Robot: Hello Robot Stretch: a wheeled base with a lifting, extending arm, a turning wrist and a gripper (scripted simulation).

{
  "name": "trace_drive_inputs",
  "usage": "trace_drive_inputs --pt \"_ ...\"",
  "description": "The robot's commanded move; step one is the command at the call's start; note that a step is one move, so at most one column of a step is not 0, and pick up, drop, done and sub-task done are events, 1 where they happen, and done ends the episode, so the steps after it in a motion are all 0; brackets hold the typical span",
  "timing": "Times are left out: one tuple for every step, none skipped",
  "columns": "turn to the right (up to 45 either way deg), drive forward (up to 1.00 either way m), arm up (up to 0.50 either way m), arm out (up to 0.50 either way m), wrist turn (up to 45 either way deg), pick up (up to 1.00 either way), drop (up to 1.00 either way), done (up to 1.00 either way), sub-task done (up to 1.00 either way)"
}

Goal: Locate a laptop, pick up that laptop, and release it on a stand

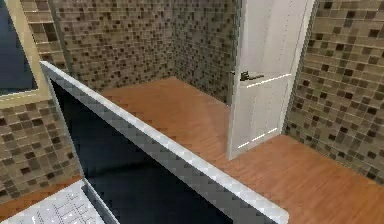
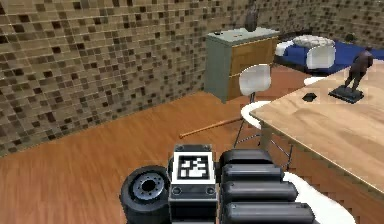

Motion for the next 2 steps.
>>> trace_drive_inputs --pt "3.0 0.0 0.0 0.0 0.0 0.0 0.0 0.0 0.0" --pt "0.0 1.0 0.0 0.0 0.0 0.0 0.0 0.0 0.0"
